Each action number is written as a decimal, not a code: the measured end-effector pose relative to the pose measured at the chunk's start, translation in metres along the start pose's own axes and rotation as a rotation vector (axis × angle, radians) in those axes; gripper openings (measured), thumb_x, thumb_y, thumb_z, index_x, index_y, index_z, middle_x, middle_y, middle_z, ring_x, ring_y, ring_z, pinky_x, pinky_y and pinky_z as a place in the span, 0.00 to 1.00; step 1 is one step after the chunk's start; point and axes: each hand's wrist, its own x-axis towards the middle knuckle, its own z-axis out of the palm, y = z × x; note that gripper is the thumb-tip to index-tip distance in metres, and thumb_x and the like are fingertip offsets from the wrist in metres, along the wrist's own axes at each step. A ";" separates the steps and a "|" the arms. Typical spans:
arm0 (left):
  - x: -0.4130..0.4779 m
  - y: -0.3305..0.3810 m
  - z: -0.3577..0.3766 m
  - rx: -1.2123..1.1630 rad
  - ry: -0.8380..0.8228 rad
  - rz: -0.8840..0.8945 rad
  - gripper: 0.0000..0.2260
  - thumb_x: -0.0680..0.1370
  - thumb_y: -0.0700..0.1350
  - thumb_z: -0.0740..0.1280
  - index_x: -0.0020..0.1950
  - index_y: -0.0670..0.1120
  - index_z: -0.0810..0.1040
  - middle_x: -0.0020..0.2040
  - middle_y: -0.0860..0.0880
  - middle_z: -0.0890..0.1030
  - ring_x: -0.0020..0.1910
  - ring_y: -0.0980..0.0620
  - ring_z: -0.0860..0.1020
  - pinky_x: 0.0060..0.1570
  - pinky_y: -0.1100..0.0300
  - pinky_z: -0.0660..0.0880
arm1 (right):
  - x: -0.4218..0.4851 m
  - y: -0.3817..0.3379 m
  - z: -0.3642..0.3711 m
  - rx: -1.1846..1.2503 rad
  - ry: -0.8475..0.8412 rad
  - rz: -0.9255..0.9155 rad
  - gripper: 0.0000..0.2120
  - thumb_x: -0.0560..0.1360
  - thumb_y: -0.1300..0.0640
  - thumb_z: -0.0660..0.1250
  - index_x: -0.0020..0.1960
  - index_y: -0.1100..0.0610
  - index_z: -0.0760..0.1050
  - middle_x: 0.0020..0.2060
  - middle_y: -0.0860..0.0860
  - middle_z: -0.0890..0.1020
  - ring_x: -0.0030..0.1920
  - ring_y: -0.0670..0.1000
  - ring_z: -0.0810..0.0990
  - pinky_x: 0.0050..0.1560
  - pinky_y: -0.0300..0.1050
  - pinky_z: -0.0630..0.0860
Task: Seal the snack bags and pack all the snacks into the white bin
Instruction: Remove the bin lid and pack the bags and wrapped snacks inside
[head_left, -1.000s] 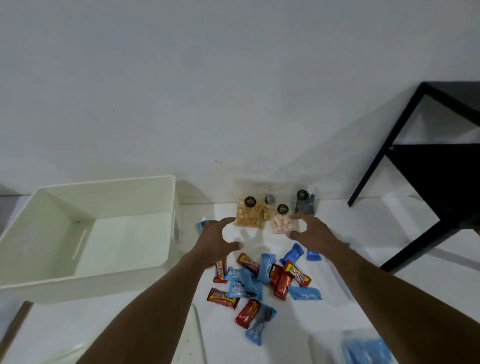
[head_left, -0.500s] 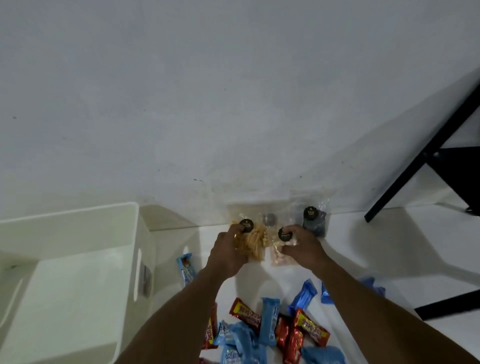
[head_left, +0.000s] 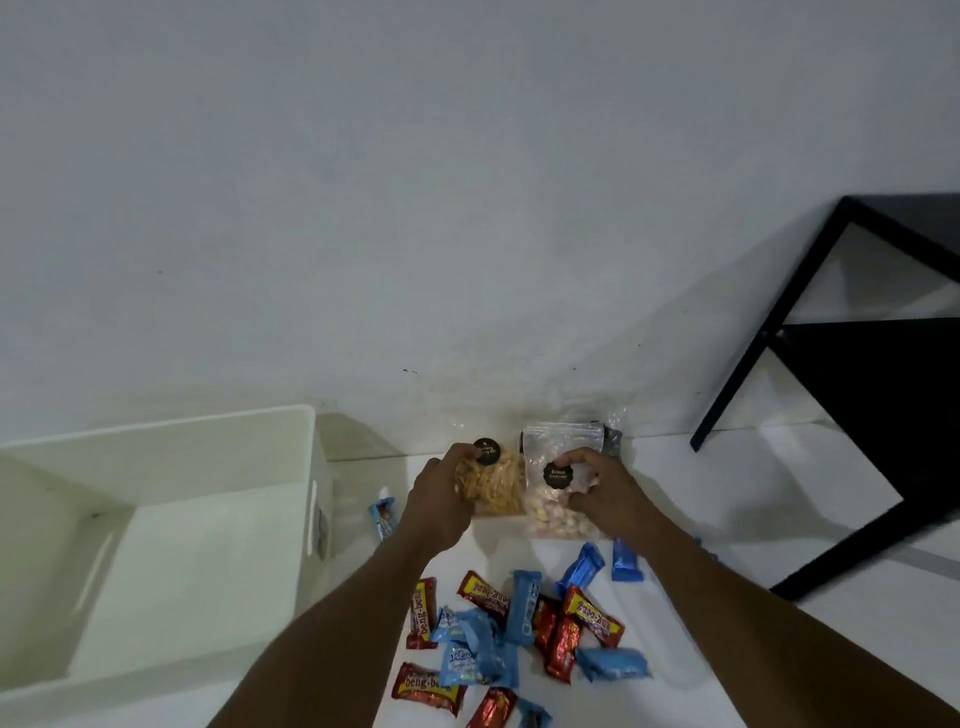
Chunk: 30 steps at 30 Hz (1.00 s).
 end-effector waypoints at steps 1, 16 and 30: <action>-0.011 0.008 -0.009 -0.003 0.016 0.013 0.29 0.71 0.36 0.71 0.64 0.63 0.70 0.54 0.46 0.76 0.50 0.47 0.79 0.44 0.51 0.81 | -0.010 -0.009 -0.006 -0.005 0.007 -0.037 0.20 0.69 0.72 0.74 0.57 0.56 0.79 0.57 0.49 0.80 0.55 0.49 0.79 0.43 0.25 0.71; -0.226 0.055 -0.138 -0.012 0.258 0.114 0.27 0.70 0.38 0.75 0.59 0.62 0.71 0.51 0.48 0.78 0.48 0.45 0.81 0.45 0.46 0.82 | -0.187 -0.144 -0.005 0.018 -0.015 -0.319 0.20 0.68 0.65 0.74 0.51 0.42 0.80 0.59 0.53 0.78 0.43 0.47 0.76 0.40 0.41 0.73; -0.246 -0.084 -0.260 0.022 0.377 -0.093 0.26 0.70 0.38 0.73 0.57 0.64 0.70 0.48 0.46 0.78 0.42 0.46 0.82 0.38 0.48 0.82 | -0.136 -0.244 0.150 -0.085 -0.156 -0.381 0.20 0.67 0.64 0.76 0.56 0.49 0.80 0.56 0.48 0.77 0.48 0.47 0.76 0.55 0.46 0.76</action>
